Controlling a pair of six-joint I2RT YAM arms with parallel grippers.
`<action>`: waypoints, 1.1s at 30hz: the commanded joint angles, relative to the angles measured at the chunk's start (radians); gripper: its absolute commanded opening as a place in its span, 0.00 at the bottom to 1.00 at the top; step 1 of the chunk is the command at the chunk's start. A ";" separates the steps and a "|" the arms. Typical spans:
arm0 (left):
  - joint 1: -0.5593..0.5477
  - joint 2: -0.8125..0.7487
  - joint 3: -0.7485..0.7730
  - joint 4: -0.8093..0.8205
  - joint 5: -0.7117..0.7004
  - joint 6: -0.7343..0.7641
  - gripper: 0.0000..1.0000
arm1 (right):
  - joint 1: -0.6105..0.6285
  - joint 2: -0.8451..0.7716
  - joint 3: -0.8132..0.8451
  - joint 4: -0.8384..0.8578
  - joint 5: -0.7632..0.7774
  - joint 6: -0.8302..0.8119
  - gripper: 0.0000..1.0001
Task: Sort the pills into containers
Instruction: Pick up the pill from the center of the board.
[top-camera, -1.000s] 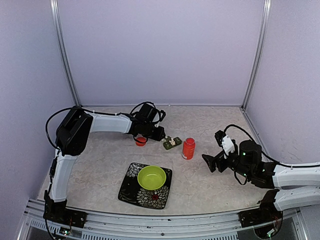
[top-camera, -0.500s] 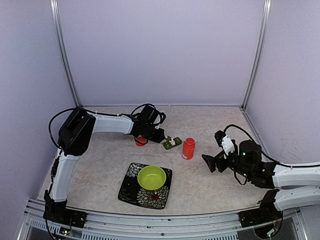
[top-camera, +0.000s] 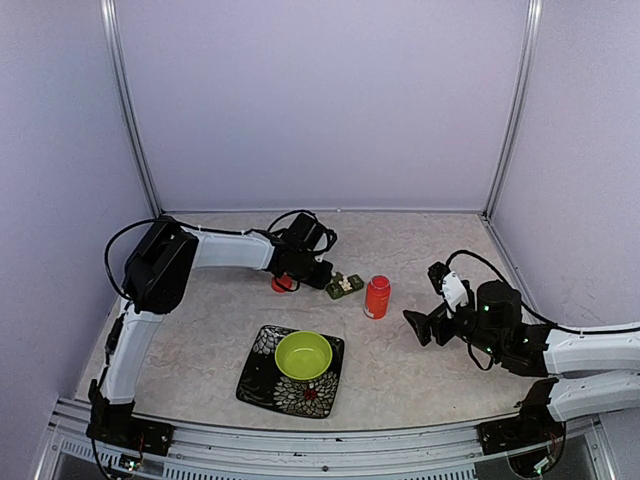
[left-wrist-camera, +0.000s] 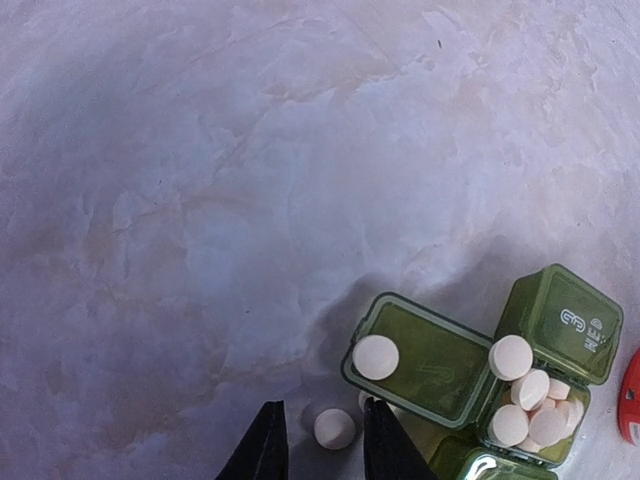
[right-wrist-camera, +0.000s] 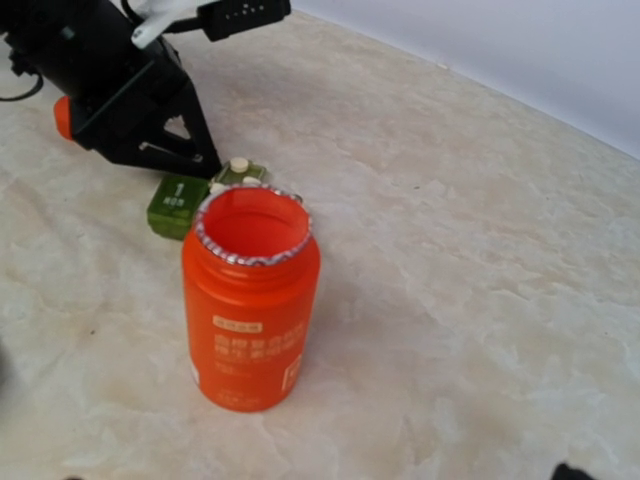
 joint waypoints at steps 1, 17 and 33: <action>-0.017 0.040 0.028 -0.040 -0.028 0.019 0.23 | -0.004 0.002 0.003 0.029 -0.006 0.007 1.00; -0.009 -0.052 -0.025 -0.006 -0.085 0.012 0.09 | -0.004 -0.005 0.000 0.029 0.000 0.007 1.00; -0.128 -0.235 -0.064 0.044 0.026 0.027 0.09 | -0.004 -0.014 -0.004 0.031 0.008 0.012 1.00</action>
